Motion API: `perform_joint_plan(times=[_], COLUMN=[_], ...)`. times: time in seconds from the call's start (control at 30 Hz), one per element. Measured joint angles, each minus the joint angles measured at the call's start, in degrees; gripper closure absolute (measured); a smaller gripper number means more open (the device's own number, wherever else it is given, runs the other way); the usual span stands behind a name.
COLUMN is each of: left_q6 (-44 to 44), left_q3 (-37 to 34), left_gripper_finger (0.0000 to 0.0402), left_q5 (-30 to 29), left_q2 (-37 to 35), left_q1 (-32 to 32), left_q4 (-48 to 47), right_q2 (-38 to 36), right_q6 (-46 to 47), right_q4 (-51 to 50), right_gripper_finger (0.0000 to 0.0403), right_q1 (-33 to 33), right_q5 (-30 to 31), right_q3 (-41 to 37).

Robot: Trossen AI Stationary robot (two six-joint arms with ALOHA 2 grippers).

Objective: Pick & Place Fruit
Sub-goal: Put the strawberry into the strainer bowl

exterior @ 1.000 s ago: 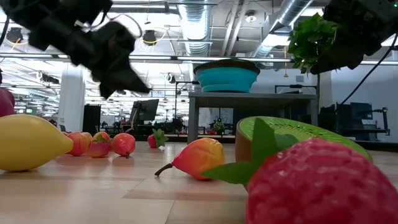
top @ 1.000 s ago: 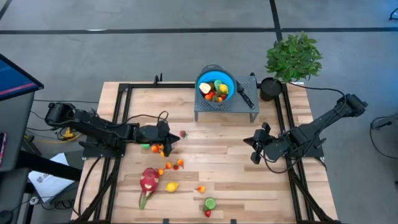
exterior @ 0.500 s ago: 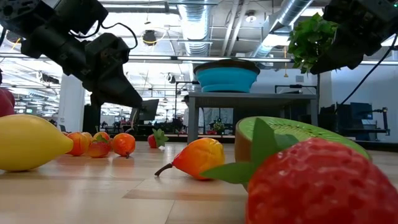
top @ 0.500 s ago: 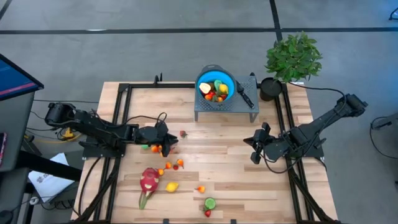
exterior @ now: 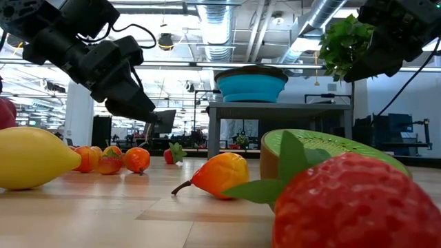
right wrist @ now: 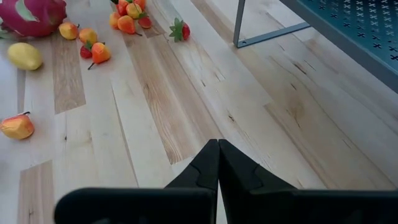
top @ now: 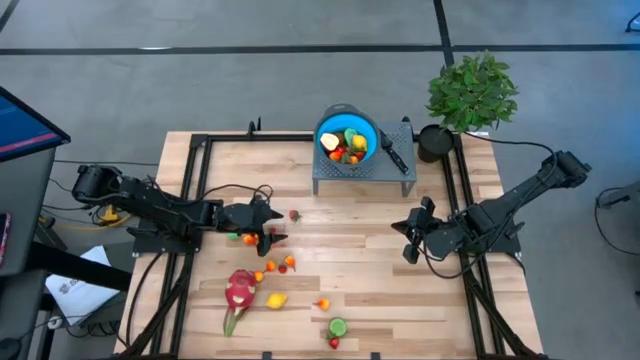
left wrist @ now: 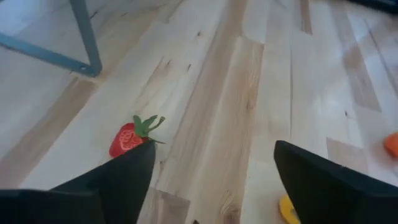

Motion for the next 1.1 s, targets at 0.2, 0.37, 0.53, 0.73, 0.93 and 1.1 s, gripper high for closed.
perform_joint_plan(times=[0.2, 0.37, 0.53, 0.73, 0.93, 1.1], left_q6=[2.1, 2.1, 3.1, 4.9, 6.2, 6.3], left_q3=[-0.1, -0.6, -0.6, -0.5, -0.5, -0.4], left_gripper_finger=[0.0066, 0.0079, 0.0086, 0.0087, 0.0087, 0.0087], left_q5=[-0.2, -0.4, -0.4, -2.3, -5.6, -5.2], left_q2=[0.9, 3.4, 9.7, 18.9, 23.9, 26.0], left_q1=[2.2, 4.5, 5.1, 5.1, 5.5, 7.4], left_q4=[0.4, 1.5, 9.3, 14.9, 20.6, 22.6], right_q2=[0.0, 0.0, 0.0, 0.0, 0.0, 0.0], right_q6=[0.0, 0.0, 0.0, 0.0, 0.0, 0.0], right_q4=[0.1, 0.7, 1.0, 1.1, 1.2, 1.3], right_gripper_finger=[0.0403, 0.0403, 0.0403, 0.0403, 0.0403, 0.0403], right_q1=[0.0, 0.0, 0.0, 0.0, 0.0, 0.0], right_q5=[0.0, 0.0, 0.0, 0.0, 0.0, 0.0], right_q3=[0.0, 0.0, 0.0, 0.0, 0.0, 0.0])
